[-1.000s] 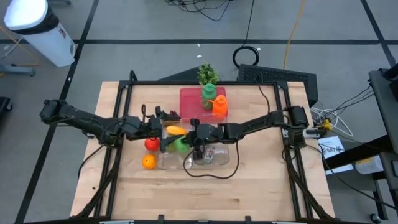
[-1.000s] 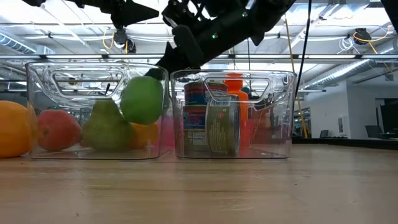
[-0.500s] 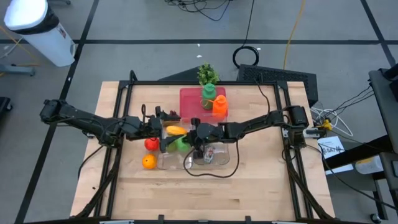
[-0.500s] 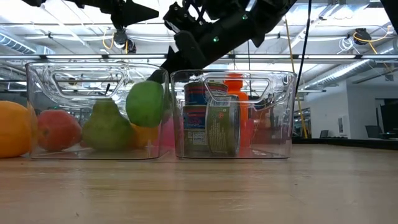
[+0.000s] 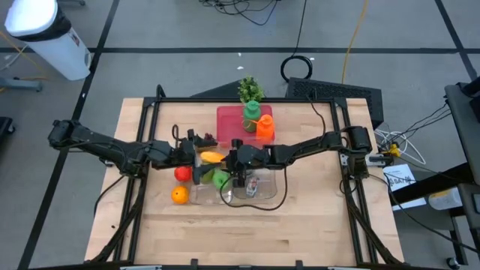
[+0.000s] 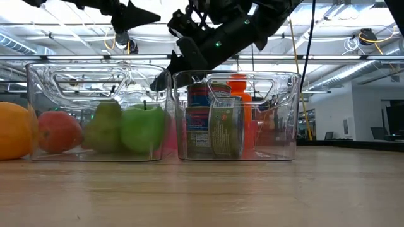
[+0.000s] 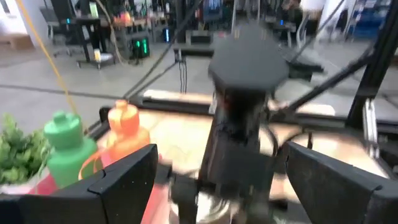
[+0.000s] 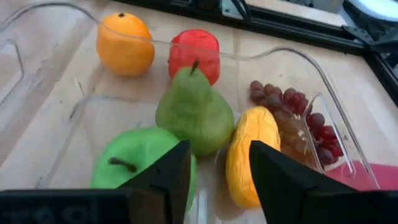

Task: Pick & Place Food Item
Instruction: Put the red grapes into the left transparent bin

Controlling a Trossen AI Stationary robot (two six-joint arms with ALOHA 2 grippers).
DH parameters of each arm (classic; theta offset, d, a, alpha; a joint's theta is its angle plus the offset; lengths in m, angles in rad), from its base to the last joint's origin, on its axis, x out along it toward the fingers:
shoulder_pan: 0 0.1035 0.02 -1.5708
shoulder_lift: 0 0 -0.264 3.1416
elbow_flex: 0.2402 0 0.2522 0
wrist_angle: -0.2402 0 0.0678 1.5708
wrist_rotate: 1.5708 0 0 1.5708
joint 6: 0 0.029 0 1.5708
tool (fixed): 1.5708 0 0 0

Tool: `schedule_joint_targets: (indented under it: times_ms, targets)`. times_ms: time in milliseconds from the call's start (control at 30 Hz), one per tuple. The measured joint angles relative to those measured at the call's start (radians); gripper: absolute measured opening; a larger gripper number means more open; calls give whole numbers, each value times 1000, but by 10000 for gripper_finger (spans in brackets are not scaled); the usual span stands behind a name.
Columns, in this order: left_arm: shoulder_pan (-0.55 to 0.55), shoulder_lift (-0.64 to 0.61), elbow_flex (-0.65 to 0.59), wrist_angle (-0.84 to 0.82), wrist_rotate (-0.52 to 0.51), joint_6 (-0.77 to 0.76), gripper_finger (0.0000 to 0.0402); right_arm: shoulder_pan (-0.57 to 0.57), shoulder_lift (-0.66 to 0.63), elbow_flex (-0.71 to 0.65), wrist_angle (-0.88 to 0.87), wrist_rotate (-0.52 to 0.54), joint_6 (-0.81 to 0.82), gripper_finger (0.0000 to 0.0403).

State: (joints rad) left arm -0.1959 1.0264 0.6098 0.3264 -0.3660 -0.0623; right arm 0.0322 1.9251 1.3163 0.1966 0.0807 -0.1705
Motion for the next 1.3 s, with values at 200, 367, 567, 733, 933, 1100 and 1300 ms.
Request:
schedule_joint_targets:
  times_ms: [200, 367, 567, 733, 933, 1100, 1300]
  targets:
    - [0, 0, 0, -145, -1, -33, 351, 15, -114, 0, -97, 0, 4, 174]
    - [3, 0, 0, -301, -162, -158, 351, 43, -232, 0, -261, -4, 58, 177]
    - [78, 0, 0, -504, -492, -360, 351, 90, -324, -61, -333, -4, 97, 174]
    - [229, 43, 0, -671, -350, -525, 351, 110, -382, -164, -235, -3, 83, 176]
    - [374, 49, 0, -945, -197, -699, 351, 109, -436, -234, -162, 0, 77, 170]
    - [402, 42, -2, -1153, -191, -836, 351, 106, -447, -244, -164, 0, 72, 169]
    - [381, 43, -81, -1038, -25, -702, 351, 105, -447, -244, -163, 0, 69, 169]
